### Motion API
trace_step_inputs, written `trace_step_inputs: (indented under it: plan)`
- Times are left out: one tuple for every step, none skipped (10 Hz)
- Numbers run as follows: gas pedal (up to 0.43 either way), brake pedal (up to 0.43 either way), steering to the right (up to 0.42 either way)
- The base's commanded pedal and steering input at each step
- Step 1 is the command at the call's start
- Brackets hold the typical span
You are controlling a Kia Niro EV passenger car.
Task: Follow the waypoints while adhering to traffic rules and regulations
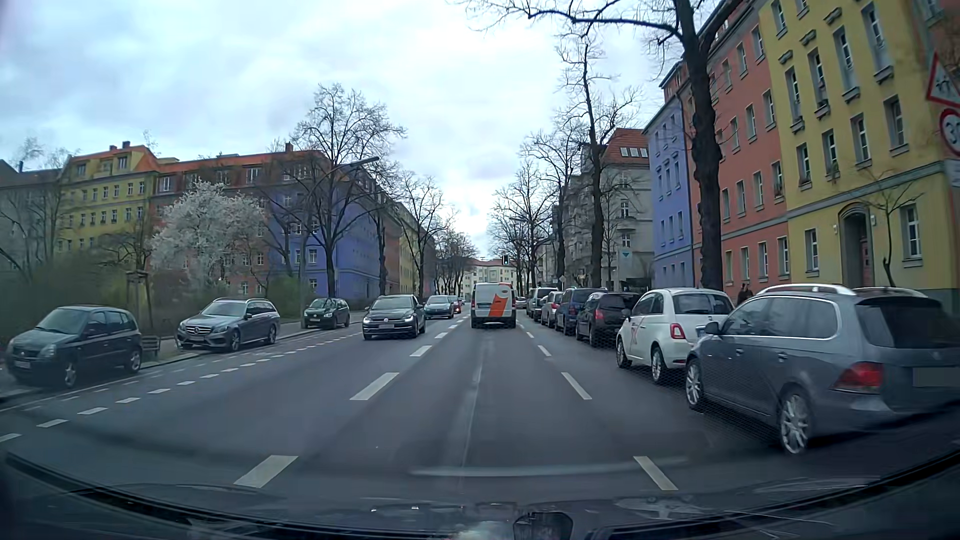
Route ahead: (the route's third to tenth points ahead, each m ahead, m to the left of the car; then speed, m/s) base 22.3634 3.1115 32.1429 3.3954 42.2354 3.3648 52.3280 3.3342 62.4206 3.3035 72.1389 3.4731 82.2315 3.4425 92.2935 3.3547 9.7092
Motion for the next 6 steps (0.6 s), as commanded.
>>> trace_step_inputs:
  plan:
    - [0.008,0.012,-0.005]
    - [0.008,0.012,-0.005]
    - [0.008,0.012,-0.005]
    - [0.008,0.012,-0.004]
    - [0.008,0.012,-0.002]
    - [0.020,0.012,0.000]
